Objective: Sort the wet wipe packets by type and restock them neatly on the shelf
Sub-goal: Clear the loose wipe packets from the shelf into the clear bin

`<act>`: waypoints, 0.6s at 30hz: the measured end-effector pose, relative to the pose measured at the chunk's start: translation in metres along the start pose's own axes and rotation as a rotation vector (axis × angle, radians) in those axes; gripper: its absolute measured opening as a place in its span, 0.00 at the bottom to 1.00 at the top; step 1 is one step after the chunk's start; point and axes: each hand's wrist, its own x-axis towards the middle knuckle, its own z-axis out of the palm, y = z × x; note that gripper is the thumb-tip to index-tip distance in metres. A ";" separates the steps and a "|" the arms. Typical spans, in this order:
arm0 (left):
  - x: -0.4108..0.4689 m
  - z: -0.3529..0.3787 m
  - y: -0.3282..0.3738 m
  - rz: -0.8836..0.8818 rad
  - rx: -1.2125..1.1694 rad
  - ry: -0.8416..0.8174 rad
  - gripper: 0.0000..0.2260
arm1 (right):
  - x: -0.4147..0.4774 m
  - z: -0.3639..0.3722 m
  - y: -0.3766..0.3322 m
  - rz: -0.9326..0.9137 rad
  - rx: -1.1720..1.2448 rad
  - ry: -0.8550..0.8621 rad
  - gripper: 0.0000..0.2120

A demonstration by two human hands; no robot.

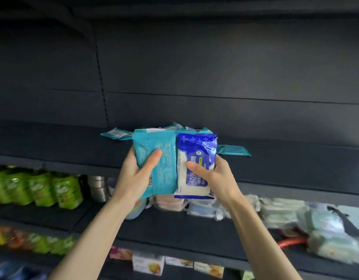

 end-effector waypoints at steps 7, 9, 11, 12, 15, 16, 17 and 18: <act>-0.068 -0.174 -0.016 -0.031 0.178 0.122 0.09 | -0.073 0.169 0.052 0.149 0.172 -0.059 0.14; -0.077 -0.216 -0.026 -0.042 0.206 0.169 0.07 | -0.081 0.211 0.069 0.177 0.183 -0.068 0.15; -0.079 -0.255 -0.039 -0.078 0.219 0.210 0.06 | -0.083 0.249 0.089 0.196 0.181 -0.076 0.13; -0.079 -0.274 -0.047 -0.098 0.234 0.226 0.06 | -0.081 0.267 0.099 0.205 0.173 -0.075 0.13; -0.075 -0.325 -0.077 -0.167 0.256 0.227 0.05 | -0.074 0.312 0.137 0.253 0.153 -0.073 0.11; -0.073 -0.341 -0.090 -0.197 0.263 0.223 0.03 | -0.071 0.326 0.152 0.274 0.151 -0.081 0.08; -0.071 -0.356 -0.102 -0.231 0.274 0.222 0.02 | -0.067 0.339 0.168 0.301 0.148 -0.088 0.07; -0.067 -0.371 -0.118 -0.266 0.295 0.223 0.03 | -0.064 0.352 0.185 0.329 0.143 -0.093 0.06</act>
